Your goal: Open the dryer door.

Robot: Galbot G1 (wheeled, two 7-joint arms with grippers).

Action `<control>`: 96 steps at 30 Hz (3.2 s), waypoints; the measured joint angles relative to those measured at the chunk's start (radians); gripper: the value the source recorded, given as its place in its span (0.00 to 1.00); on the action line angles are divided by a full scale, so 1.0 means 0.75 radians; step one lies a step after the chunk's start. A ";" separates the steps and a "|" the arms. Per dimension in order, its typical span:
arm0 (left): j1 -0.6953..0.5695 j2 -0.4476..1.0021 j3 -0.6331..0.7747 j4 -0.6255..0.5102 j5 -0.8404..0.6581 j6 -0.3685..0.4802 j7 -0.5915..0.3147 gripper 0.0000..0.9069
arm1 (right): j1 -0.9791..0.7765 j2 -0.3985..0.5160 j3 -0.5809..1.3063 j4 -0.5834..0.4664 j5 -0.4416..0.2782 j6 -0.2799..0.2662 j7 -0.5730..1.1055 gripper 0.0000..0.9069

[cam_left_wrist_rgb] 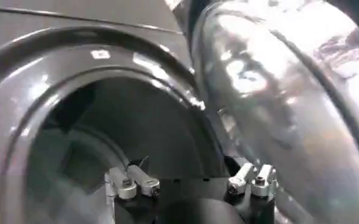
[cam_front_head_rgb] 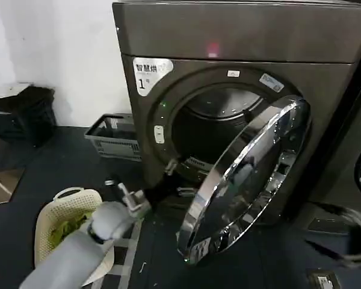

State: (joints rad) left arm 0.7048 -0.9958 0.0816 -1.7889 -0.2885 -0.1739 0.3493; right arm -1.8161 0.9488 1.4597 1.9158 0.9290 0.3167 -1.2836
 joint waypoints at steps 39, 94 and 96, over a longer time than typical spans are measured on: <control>-0.414 -0.630 0.610 0.426 0.060 0.040 -0.061 1.00 | -0.117 0.692 1.053 -0.164 -0.742 -0.248 1.829 1.00; -0.377 -0.518 0.596 0.127 -0.022 0.443 -0.248 1.00 | -0.139 0.678 1.170 -0.404 -0.967 -0.358 2.177 1.00; -0.342 -0.437 0.574 0.043 -0.014 0.502 -0.267 1.00 | -0.144 0.662 1.178 -0.432 -1.001 -0.377 2.178 1.00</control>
State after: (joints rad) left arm 0.4481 -1.3235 0.5120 -1.7570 -0.2986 0.2028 0.1490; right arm -1.9244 1.4454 2.3434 1.5916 0.1782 0.0340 0.3500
